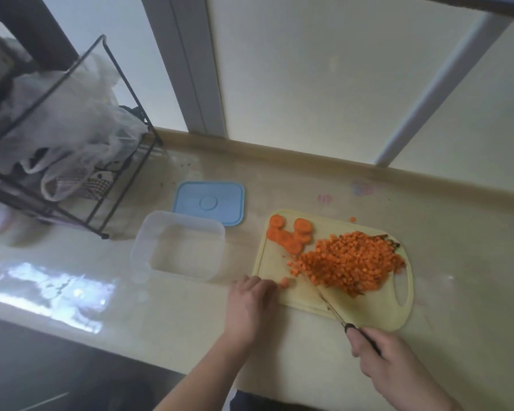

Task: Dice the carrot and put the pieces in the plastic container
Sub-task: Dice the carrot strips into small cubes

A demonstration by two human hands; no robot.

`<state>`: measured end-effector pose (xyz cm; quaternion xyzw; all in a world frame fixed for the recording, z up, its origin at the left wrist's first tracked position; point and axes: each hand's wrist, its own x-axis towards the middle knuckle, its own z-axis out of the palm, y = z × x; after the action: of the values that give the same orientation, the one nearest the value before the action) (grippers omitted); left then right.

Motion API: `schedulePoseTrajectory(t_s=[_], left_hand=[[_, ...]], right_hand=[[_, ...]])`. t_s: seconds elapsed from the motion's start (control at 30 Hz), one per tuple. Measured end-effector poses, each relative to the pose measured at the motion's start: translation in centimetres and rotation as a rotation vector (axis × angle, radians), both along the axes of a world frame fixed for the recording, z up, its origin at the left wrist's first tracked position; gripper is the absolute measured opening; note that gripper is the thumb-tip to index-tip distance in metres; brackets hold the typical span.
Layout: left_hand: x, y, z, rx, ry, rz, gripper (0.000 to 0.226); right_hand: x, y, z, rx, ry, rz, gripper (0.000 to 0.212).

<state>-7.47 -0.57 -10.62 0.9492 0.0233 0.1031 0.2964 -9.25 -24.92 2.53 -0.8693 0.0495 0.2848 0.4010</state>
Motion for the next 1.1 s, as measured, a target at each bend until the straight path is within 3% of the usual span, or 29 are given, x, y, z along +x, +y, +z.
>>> schedulePoseTrajectory(t_s=[0.23, 0.47, 0.6, 0.7, 0.8, 1.03, 1.1], left_hand=[[-0.4, -1.2, 0.7, -0.026, 0.010, 0.086, 0.037], [-0.1, -0.4, 2.7, 0.025, -0.052, 0.114, 0.036], [2.9, 0.5, 4.5, -0.095, -0.058, 0.143, 0.029], [7.2, 0.1, 6.1, -0.114, -0.073, 0.019, 0.027], [11.5, -2.4, 7.1, -0.046, 0.031, -0.159, 0.034], [18.1, -9.4, 6.5, 0.091, 0.252, -0.252, 0.031], [18.8, -10.9, 6.4, 0.106, 0.238, -0.265, 0.032]], right_hand=[[0.5, 0.3, -0.5, -0.022, -0.015, 0.025, 0.043], [0.7, 0.4, -0.4, -0.074, 0.001, -0.045, 0.036], [0.5, 0.6, -0.5, -0.042, -0.051, -0.123, 0.032], [0.3, 0.4, -0.6, -0.010, -0.109, -0.203, 0.028], [0.0, -0.6, -0.6, 0.024, -0.153, -0.326, 0.031], [-0.6, -3.5, -0.3, 0.053, -0.229, -0.584, 0.047], [-1.1, -4.3, -0.6, 0.033, -0.283, -0.590, 0.037]])
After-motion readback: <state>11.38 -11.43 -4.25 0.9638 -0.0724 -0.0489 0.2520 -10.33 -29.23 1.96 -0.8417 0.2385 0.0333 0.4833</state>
